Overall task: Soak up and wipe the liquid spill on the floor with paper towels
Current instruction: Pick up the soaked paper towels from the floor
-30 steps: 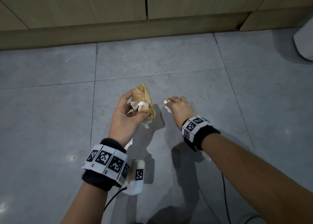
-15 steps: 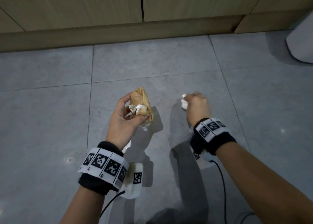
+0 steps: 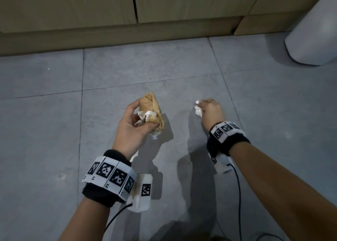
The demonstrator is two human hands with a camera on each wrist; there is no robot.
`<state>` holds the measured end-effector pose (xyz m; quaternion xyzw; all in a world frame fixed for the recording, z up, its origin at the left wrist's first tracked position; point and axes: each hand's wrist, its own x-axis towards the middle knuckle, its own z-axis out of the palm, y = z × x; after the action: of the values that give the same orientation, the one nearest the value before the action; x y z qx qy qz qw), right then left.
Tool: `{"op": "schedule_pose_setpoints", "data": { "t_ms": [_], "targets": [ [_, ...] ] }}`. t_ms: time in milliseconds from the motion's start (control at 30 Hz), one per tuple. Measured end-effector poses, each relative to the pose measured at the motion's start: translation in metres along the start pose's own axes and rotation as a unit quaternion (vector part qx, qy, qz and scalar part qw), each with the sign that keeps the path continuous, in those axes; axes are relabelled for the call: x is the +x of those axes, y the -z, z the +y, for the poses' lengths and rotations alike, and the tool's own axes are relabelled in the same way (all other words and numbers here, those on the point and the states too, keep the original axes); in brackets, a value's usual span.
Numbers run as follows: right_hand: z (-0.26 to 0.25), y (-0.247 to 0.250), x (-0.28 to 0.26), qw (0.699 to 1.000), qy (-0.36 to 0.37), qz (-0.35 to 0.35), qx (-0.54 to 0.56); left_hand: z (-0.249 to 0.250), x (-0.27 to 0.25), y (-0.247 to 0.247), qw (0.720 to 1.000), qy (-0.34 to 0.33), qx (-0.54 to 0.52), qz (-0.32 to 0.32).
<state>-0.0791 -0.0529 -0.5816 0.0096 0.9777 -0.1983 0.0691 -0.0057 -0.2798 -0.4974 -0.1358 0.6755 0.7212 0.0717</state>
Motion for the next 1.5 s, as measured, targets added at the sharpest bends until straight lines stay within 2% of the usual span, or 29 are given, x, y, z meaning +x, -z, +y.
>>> {"op": "schedule_pose_setpoints", "data": {
  "t_ms": [33,133,233,267,300,333,367,433,467,500,533,633,767,900,1100,1267,1367,1500],
  "targets": [
    [-0.004,0.002,0.01,1.0,0.02,-0.005,-0.001,0.0,-0.001,0.0,1.0,-0.001,-0.002,-0.002],
    [-0.01,0.005,0.035,0.993,0.07,-0.082,-0.046,0.001,-0.004,0.004,1.0,-0.003,-0.007,-0.006],
    [-0.008,0.007,0.038,0.991,0.042,-0.097,-0.078,0.002,-0.007,0.012,0.999,0.004,-0.039,0.0],
    [-0.008,0.007,0.033,0.994,0.014,-0.091,-0.056,0.003,-0.007,0.014,0.998,0.009,-0.063,0.002],
    [-0.012,0.008,0.026,0.997,-0.019,-0.079,0.014,0.004,-0.008,0.016,0.996,0.011,-0.085,0.005],
    [-0.017,0.008,0.016,0.985,-0.068,-0.067,0.146,0.005,-0.009,0.017,0.994,0.014,-0.105,0.005],
    [-0.027,0.011,0.004,0.942,-0.121,-0.074,0.303,0.007,-0.009,0.018,0.993,0.015,-0.121,0.004],
    [-0.046,0.017,-0.02,0.792,-0.203,-0.107,0.566,0.009,-0.011,0.02,0.989,0.009,-0.15,-0.001],
    [-0.055,0.022,-0.032,0.722,-0.225,-0.127,0.641,0.011,-0.011,0.02,0.987,0.004,-0.162,-0.004],
    [-0.062,0.027,-0.043,0.671,-0.235,-0.154,0.686,0.012,-0.011,0.02,0.985,-0.003,-0.171,-0.007],
    [-0.069,0.031,-0.053,0.635,-0.236,-0.186,0.712,0.014,-0.011,0.02,0.984,-0.009,-0.176,-0.011],
    [-0.082,0.036,-0.075,0.577,-0.241,-0.265,0.734,0.025,-0.013,0.014,0.983,-0.025,-0.179,-0.034],
    [-0.098,0.039,-0.09,0.513,-0.244,-0.315,0.76,0.036,-0.02,0.003,0.982,-0.039,-0.165,-0.078],
    [-0.108,0.048,-0.094,0.494,-0.223,-0.318,0.778,0.041,-0.029,-0.004,0.981,-0.042,-0.151,-0.111],
    [-0.111,0.06,-0.096,0.512,-0.21,-0.291,0.78,0.045,-0.041,-0.01,0.988,-0.04,-0.111,-0.104],
    [-0.113,0.07,-0.1,0.514,-0.168,-0.31,0.782,0.051,-0.048,-0.014,0.991,-0.045,-0.075,-0.103],
    [-0.11,0.073,-0.099,0.509,-0.152,-0.308,0.789,0.054,-0.05,-0.014,0.99,-0.022,-0.079,-0.113],
    [-0.104,0.077,-0.095,0.54,-0.149,-0.298,0.773,0.055,-0.049,-0.014,0.986,0.035,-0.093,-0.133]
  ]
}}
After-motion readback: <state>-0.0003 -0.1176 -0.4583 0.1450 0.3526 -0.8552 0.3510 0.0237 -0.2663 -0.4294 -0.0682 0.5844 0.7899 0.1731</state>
